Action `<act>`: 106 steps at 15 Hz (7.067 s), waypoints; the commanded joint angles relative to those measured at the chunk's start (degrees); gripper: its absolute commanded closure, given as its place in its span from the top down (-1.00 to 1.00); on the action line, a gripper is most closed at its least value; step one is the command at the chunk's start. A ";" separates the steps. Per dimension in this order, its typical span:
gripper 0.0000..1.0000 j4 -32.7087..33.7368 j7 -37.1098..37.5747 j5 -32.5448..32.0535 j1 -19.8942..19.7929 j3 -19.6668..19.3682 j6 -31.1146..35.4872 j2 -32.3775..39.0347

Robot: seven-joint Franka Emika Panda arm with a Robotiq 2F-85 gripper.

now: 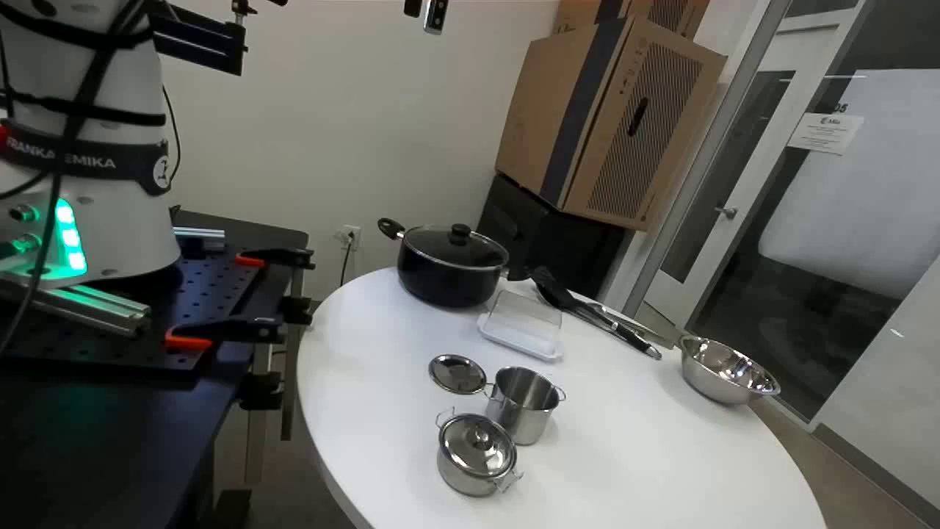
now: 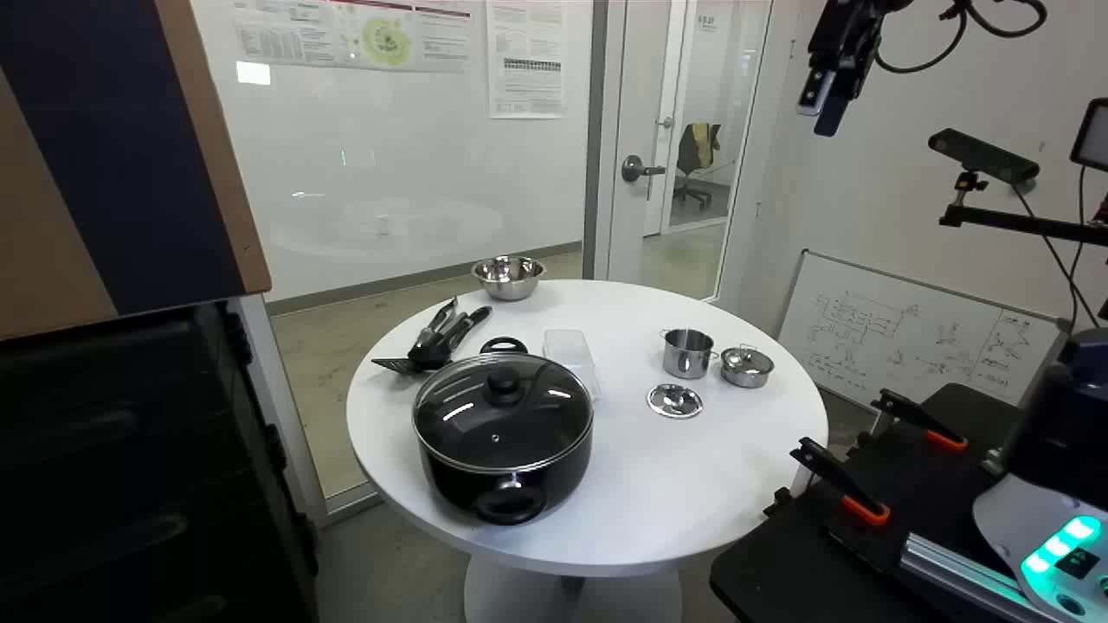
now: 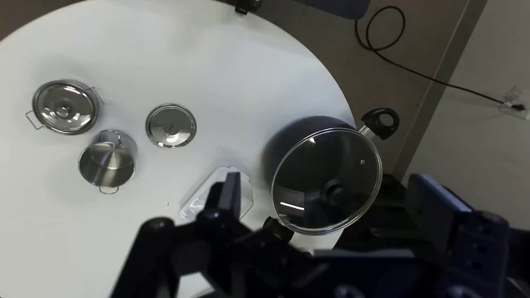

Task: Put the lid on the small pot on the table

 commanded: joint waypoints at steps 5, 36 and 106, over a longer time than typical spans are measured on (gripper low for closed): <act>1.00 0.19 0.61 -1.47 -5.39 -1.45 9.13 3.39; 1.00 6.14 3.73 -2.19 -19.43 -10.55 34.52 46.84; -0.91 26.19 15.60 3.85 -21.22 -0.29 45.45 85.08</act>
